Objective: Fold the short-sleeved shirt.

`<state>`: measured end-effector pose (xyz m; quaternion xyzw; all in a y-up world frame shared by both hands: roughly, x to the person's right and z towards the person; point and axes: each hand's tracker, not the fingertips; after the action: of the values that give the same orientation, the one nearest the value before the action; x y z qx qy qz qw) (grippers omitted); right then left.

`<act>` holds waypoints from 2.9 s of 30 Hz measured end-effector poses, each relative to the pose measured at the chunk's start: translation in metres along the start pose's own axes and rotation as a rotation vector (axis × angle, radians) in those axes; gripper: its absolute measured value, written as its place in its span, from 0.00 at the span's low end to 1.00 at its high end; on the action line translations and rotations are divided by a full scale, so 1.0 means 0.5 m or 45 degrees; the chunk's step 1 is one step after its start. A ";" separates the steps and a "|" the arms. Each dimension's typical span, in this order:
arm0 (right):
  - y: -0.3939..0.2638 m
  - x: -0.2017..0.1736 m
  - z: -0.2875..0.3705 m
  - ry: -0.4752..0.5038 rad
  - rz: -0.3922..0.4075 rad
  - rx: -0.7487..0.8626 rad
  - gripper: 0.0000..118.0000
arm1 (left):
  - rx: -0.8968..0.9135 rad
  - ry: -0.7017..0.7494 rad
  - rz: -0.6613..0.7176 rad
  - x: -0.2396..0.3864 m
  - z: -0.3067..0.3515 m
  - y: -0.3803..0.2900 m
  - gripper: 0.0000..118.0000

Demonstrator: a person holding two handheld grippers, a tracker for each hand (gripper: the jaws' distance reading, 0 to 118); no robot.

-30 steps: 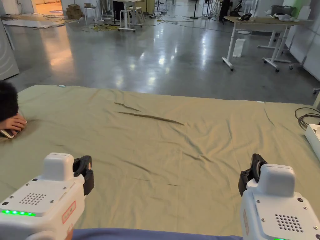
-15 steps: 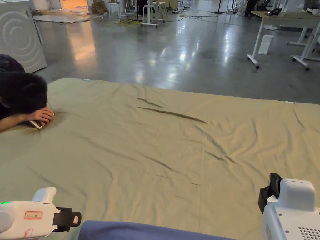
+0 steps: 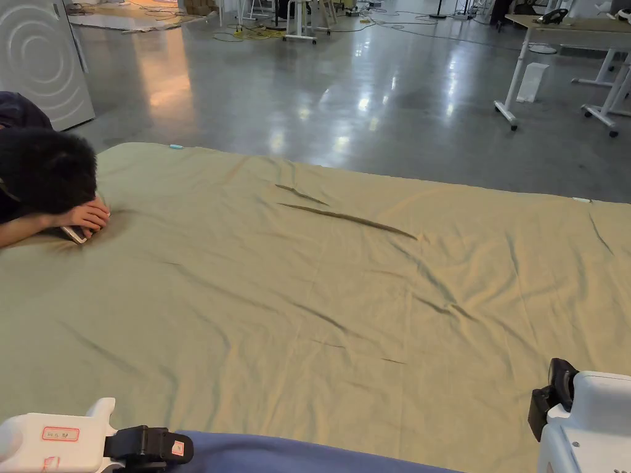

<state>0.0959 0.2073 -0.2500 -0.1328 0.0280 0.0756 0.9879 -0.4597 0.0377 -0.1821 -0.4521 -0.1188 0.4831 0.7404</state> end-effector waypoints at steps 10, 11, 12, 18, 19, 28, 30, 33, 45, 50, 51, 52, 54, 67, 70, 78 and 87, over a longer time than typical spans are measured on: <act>-0.010 -0.021 -0.003 0.021 0.014 -0.031 0.00 | -0.150 -0.071 -0.044 0.025 -0.039 -0.020 0.37; -0.011 -0.023 -0.003 0.023 0.016 -0.035 0.00 | -0.143 -0.003 -0.038 0.026 -0.037 -0.018 0.26; -0.012 -0.024 -0.003 0.024 0.019 -0.035 0.00 | -0.132 0.050 -0.048 0.027 -0.036 -0.020 0.17; -0.015 -0.029 -0.001 0.028 0.024 -0.042 0.00 | -0.061 0.093 -0.080 0.031 -0.031 -0.024 0.07; -0.015 -0.029 0.000 0.028 0.027 -0.041 0.00 | -0.056 0.100 -0.097 0.039 -0.026 -0.024 0.07; -0.017 -0.027 -0.001 0.034 0.020 -0.037 0.00 | 0.038 0.086 -0.235 0.127 0.073 -0.016 0.06; -0.018 -0.027 -0.002 0.039 0.012 -0.039 0.00 | 0.061 0.105 -0.235 0.156 0.101 -0.020 0.06; -0.020 -0.026 -0.001 0.047 0.000 -0.040 0.00 | 0.108 0.158 -0.235 0.172 0.156 -0.011 0.06; -0.013 -0.011 0.000 0.061 -0.028 0.003 0.00 | 0.204 0.403 -0.283 0.262 0.240 -0.058 0.06; -0.006 0.012 0.008 0.048 -0.035 0.023 0.00 | 0.140 0.239 -0.305 0.338 0.179 -0.093 0.06; -0.006 0.017 0.010 0.044 -0.033 0.028 0.00 | 0.123 0.230 -0.337 0.354 0.164 -0.099 0.06; -0.004 0.022 0.012 0.036 -0.031 0.031 0.00 | 0.098 0.205 -0.356 0.371 0.145 -0.104 0.06; -0.004 0.035 0.015 0.027 -0.035 0.033 0.00 | 0.066 0.171 -0.369 0.394 0.107 -0.114 0.06; -0.036 0.106 0.032 -0.061 -0.060 -0.007 0.00 | -0.184 0.446 -0.342 0.371 -0.289 -0.165 0.06; -0.045 0.118 0.033 -0.080 -0.065 -0.025 0.00 | -0.219 0.475 -0.312 0.362 -0.335 -0.188 0.06; -0.061 0.121 0.031 -0.087 -0.060 -0.061 0.00 | -0.246 0.458 -0.290 0.370 -0.325 -0.191 0.38; -0.060 0.113 0.028 -0.067 -0.066 -0.066 0.00 | -0.107 0.333 -0.339 0.409 -0.195 -0.163 0.46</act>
<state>0.1569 0.1905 -0.2329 -0.1569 -0.0035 0.0541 0.9861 -0.2472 0.1416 -0.2265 -0.5218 -0.1004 0.3124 0.7874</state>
